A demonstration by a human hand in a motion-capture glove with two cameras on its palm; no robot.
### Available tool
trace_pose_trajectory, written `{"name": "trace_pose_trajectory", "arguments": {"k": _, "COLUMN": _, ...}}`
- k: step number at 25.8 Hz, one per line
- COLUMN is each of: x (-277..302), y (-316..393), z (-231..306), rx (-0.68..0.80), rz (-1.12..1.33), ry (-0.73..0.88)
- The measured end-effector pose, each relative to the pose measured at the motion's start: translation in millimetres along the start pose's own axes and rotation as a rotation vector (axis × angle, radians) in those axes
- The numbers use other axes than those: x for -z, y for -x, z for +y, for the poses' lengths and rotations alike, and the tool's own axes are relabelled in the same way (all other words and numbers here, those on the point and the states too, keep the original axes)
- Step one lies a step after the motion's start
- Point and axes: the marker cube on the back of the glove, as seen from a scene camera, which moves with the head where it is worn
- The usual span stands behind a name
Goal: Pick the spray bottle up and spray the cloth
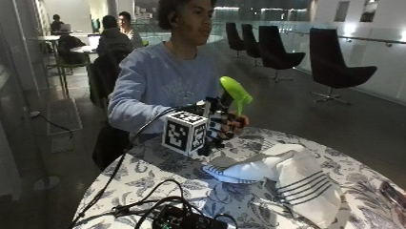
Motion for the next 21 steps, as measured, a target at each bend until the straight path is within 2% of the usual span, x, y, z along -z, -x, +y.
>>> {"name": "trace_pose_trajectory", "arguments": {"k": 10, "x": -21, "y": 13, "z": -8, "rx": -0.110, "rz": -0.015, "ry": 0.064}}
{"name": "trace_pose_trajectory", "arguments": {"k": 21, "x": -27, "y": 8, "z": 8, "rx": -0.206, "rz": -0.011, "ry": 0.069}}
